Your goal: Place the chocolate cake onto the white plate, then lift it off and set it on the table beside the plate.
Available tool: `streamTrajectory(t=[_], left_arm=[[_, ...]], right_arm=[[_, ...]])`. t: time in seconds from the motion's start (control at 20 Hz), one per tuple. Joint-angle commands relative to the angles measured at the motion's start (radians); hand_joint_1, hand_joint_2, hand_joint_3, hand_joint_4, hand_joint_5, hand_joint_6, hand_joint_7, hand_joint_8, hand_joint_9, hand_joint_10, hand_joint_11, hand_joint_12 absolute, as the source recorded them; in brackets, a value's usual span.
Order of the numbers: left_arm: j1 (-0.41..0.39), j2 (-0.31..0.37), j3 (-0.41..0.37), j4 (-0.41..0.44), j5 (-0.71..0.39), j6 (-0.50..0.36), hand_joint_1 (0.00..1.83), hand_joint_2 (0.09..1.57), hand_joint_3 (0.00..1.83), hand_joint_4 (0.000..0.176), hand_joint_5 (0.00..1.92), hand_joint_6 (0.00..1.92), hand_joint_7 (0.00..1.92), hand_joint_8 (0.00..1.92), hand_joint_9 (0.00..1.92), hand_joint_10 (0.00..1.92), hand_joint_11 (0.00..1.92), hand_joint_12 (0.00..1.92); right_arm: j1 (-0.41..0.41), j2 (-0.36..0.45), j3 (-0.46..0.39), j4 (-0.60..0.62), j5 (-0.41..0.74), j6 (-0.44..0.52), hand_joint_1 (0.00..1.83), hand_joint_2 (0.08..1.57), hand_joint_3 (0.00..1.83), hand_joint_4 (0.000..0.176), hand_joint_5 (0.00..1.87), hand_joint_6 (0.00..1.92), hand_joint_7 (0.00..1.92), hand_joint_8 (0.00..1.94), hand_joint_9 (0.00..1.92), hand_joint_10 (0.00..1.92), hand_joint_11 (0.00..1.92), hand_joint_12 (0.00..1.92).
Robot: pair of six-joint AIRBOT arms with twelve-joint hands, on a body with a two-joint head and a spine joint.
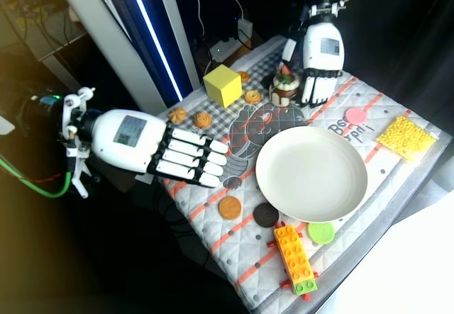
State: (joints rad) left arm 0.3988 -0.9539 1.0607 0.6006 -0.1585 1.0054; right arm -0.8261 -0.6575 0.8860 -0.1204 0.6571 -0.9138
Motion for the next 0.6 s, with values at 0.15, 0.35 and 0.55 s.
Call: streamTrajectory(t=[0.15, 0.35, 0.55], left_arm=[[-0.097, -0.035, 0.052, -0.011, -0.069, -0.003, 1.09, 1.19, 0.0, 0.0, 0.15, 1.65, 0.07, 1.78, 0.18, 1.92, 0.27, 1.92], [-0.152, -0.126, 0.147, -0.05, -0.03, -0.004, 1.32, 1.09, 0.0, 0.0, 0.11, 1.63, 0.13, 1.74, 0.16, 1.9, 0.19, 1.92], [-0.166, -0.225, 0.251, -0.112, 0.002, -0.007, 1.23, 1.12, 0.0, 0.0, 0.16, 1.59, 0.12, 1.72, 0.22, 1.92, 0.35, 1.92]], right_arm=[[0.006, -0.003, 0.008, 0.02, 0.105, 0.006, 0.45, 1.25, 0.0, 0.013, 0.0, 0.0, 0.0, 0.0, 0.0, 0.0, 0.0, 0.0], [0.007, -0.01, 0.013, 0.02, 0.103, 0.007, 0.47, 1.26, 0.0, 0.033, 0.0, 0.0, 0.0, 0.0, 0.0, 0.0, 0.0, 0.0], [0.007, -0.016, 0.018, 0.02, 0.1, 0.008, 0.44, 1.27, 0.0, 0.014, 0.0, 0.0, 0.0, 0.0, 0.0, 0.0, 0.0, 0.0]])
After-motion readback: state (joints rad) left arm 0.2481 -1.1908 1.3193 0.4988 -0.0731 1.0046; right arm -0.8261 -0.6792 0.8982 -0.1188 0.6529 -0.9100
